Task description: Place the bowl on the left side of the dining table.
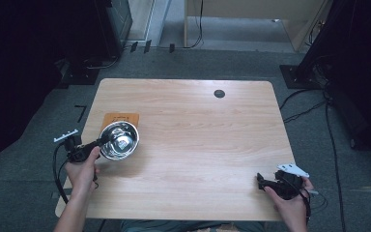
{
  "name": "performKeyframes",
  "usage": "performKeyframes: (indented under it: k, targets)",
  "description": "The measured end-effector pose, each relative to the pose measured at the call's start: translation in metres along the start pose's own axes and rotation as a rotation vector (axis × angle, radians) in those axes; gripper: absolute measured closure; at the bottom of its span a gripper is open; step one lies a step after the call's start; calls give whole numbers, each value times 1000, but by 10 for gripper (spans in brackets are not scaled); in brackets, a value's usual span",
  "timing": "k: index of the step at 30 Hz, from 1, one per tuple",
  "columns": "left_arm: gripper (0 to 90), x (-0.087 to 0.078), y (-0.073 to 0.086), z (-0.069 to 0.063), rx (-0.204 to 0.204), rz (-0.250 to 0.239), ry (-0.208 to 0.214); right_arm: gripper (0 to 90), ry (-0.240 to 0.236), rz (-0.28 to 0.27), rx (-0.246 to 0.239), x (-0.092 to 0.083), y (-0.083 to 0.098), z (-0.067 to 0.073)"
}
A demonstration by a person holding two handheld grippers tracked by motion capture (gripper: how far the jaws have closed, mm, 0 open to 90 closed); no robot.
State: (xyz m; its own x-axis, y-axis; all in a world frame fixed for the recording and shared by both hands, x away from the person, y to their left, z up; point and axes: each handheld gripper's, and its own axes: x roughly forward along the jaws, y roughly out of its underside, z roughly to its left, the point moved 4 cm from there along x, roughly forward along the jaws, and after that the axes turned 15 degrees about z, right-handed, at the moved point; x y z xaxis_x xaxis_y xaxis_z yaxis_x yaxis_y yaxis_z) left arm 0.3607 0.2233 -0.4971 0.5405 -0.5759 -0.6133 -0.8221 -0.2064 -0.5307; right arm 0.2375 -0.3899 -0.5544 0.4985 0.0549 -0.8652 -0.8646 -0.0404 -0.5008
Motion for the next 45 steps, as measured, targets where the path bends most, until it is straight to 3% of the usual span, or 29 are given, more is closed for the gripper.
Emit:
performKeyframes:
  k: [4, 5, 8, 10, 11, 14, 15, 16, 17, 19, 23, 27, 30, 37, 42, 44, 45]
  targets:
    - [846, 0, -6, 8, -50, -13, 11, 0, 0, 0, 0, 0, 0, 0]
    - [846, 1, -11, 12, -68, -32, -9, 0, 0, 0, 0, 0, 0, 0]
    - [846, 3, -14, 17, -96, -42, -16, 0, 0, 0, 0, 0, 0, 0]
    - [846, 7, -18, 22, -112, -40, -47, 0, 0, 0, 0, 0, 0, 0]
    - [846, 12, -21, 24, -108, -38, -83, 0, 0, 0, 0, 0, 0, 0]
    - [846, 17, -26, 27, -119, -39, -105, 0, 0, -2, 0, 0, 0, 0]
    - [846, 18, -27, 28, -131, -45, -105, 0, 0, -1, 0, 0, 0, 0]
    - [846, 21, -30, 32, -175, -58, -88, 0, 0, -1, 0, 0, 0, 0]
    - [846, 21, -30, 32, -175, -58, -88, 0, 0, -1, -1, 0, 0, 0]
    - [846, 26, -32, 38, -224, -67, -105, 0, -1, -1, 0, 0, 0, 0]
    - [846, 28, -34, 43, -280, -98, -126, 0, 0, -1, 0, 0, 0, 0]
    - [846, 29, -38, 40, -289, -130, -141, 0, 0, -1, 0, 0, 0, 0]
    - [845, 35, -41, 38, -267, -110, -213, 0, -1, -1, 0, 0, 0, 0]
    - [845, 50, -41, 37, -280, -97, -256, 0, -1, -1, 0, 0, 0, 0]
    - [844, 52, -41, 37, -283, -114, -257, 0, -1, -1, 0, 0, 0, 0]
    - [801, 54, -41, 37, -285, -113, -243, 0, -1, -1, 0, 0, 0, 0]
    - [725, 55, -41, 38, -291, -110, -233, 0, -1, -1, -1, 0, 0, 0]
